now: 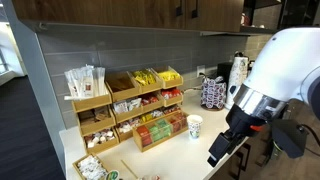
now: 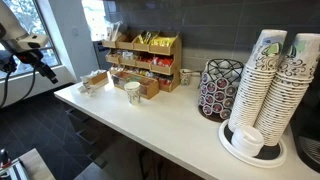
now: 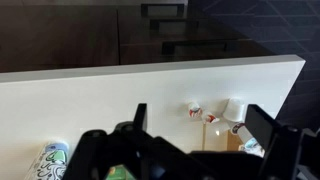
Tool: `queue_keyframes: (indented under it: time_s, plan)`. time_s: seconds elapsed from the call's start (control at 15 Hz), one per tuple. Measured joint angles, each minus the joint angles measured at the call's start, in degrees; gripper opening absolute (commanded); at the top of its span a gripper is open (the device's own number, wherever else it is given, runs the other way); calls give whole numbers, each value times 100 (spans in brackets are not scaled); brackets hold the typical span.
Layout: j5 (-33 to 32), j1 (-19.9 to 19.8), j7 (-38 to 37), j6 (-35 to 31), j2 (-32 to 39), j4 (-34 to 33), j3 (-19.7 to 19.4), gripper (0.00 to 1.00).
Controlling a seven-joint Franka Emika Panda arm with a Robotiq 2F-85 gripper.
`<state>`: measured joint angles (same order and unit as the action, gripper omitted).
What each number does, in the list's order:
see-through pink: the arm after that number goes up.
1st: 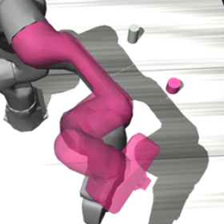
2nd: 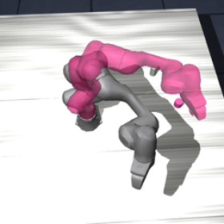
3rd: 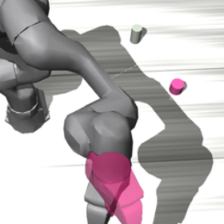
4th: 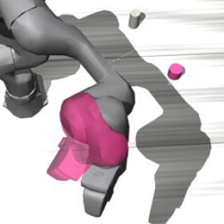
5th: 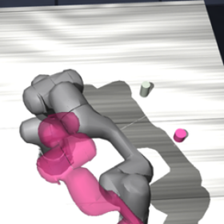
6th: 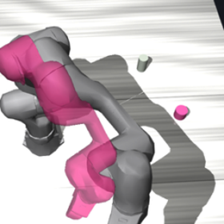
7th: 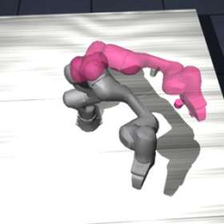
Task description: Remove the paper from inside the other paper cup, put it on the left side, pick up the paper cup on the right and put it in the paper cup on the left
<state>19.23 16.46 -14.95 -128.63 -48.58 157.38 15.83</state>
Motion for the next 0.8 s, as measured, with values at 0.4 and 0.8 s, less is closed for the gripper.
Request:
queue_keyframes:
  time_s: [0.4,0.8]
  plan:
    - [0,0,0,0,1,4,0,100]
    - [-8,-391,-262,-352,279,-110,-75,100]
